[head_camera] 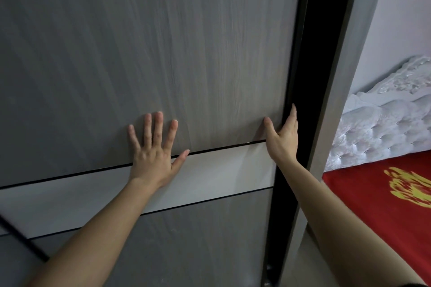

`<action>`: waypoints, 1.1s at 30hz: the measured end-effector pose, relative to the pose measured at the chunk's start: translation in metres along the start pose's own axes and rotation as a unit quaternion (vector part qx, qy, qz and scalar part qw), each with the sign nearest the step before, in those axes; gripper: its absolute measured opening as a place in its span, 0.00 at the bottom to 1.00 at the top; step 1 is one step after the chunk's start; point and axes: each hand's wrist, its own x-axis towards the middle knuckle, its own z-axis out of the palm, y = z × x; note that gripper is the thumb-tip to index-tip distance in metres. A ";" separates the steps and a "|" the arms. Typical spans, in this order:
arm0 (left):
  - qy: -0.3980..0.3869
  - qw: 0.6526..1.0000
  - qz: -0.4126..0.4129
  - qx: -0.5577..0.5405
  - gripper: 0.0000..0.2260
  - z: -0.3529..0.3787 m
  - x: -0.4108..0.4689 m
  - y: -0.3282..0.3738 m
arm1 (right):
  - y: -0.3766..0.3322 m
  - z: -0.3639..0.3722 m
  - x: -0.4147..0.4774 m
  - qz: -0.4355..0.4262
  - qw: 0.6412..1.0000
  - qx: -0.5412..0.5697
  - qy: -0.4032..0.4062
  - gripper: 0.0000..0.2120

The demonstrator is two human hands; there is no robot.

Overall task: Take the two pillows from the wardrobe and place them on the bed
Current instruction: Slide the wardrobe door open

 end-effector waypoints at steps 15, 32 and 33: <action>-0.034 0.997 -0.067 -0.020 0.34 -0.020 -0.058 -0.123 | -0.038 0.096 -0.086 -0.087 0.995 -0.028 -0.049 0.40; -0.021 0.967 -0.191 -0.168 0.31 -0.038 -0.105 -0.209 | -0.095 0.188 -0.172 -0.153 0.949 0.025 -0.276 0.50; -0.021 0.970 -0.178 -0.167 0.30 -0.038 -0.107 -0.214 | -0.098 0.194 -0.175 -0.154 0.944 0.028 -0.289 0.50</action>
